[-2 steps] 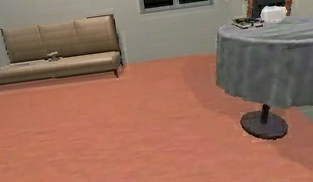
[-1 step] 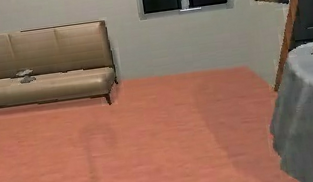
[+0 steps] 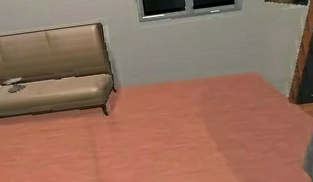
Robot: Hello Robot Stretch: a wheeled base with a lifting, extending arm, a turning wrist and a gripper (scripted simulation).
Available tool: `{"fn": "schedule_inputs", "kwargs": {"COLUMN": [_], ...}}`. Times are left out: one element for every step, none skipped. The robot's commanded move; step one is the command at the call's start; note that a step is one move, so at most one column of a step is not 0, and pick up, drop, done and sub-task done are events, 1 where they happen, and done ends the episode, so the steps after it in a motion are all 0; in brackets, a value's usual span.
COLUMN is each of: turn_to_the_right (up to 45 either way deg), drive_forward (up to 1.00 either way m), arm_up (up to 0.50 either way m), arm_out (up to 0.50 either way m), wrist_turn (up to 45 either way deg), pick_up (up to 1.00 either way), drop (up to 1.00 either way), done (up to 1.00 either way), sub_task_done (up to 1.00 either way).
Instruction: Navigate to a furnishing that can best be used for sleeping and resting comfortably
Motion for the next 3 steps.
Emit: {"fn": "schedule_inputs", "kwargs": {"turn_to_the_right": [0.0, 45.0, 15.0], "drive_forward": [0.90, 0.00, 0.00], "arm_up": [0.00, 0.00, 0.00], "arm_out": [0.00, 0.00, 0.00], "wrist_turn": [0.0, 0.0, 0.0], "pick_up": [0.00, 0.00, 0.00], "drop": [0.00, 0.00, 0.00], "done": [0.00, 0.00, 0.00], "sub_task_done": [0.00, 0.00, 0.00]}}
